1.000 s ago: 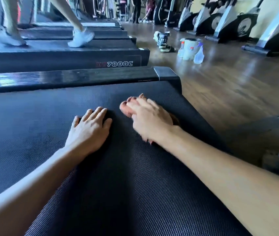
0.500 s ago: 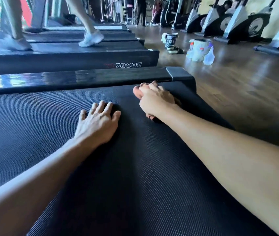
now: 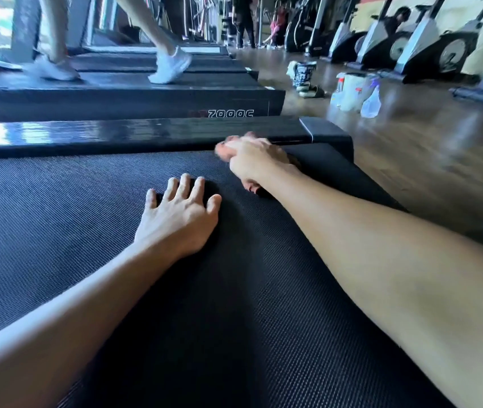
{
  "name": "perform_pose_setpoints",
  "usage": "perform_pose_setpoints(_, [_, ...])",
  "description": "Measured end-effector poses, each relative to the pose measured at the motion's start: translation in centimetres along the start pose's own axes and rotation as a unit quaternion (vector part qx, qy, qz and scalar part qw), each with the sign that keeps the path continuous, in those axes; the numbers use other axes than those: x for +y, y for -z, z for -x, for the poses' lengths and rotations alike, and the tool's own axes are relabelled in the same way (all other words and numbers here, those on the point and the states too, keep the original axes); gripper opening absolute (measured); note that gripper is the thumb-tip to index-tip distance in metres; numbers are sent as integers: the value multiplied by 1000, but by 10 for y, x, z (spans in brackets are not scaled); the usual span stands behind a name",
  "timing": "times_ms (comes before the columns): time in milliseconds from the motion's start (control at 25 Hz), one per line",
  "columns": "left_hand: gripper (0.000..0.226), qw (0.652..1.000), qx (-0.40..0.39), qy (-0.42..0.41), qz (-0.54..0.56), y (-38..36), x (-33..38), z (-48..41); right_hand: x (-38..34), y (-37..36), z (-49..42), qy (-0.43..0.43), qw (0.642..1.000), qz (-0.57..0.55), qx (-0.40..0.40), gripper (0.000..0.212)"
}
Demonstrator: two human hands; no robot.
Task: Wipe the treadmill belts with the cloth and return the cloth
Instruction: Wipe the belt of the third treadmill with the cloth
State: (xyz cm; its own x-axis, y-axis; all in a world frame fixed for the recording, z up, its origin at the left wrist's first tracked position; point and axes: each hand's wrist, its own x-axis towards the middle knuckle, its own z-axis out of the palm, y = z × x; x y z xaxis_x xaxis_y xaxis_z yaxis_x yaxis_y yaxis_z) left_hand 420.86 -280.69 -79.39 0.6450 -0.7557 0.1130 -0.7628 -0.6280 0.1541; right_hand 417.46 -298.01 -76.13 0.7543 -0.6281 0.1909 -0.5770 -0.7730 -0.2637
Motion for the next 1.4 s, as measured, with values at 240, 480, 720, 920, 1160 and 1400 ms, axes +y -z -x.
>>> perform_pose_setpoints(240, [61, 1000, 8, 0, 5, 0, 1, 2, 4, 5, -17, -112, 992, 59, -14, 46])
perform_pose_setpoints(480, [62, 1000, 8, 4, 17, 0, -3, -1, 32, 13, -3, -47, 999, -15, -5, 49])
perform_pose_setpoints(720, [61, 999, 29, -8, 16, -3, -4, -3, 38, 7, 11, 65, 998, 0, -7, 50])
perform_pose_setpoints(920, [62, 999, 40, -10, 13, -8, -6, -8, 32, 5, 8, -93, 989, 88, 67, 47])
perform_pose_setpoints(1160, [59, 999, 44, -18, 16, -5, -4, -5, 37, 9, 12, -19, 999, 16, 45, 43])
perform_pose_setpoints(1400, [55, 998, 43, -6, 36, 1, -3, -1, 32, 7, 56, -7, 998, 48, 43, 46])
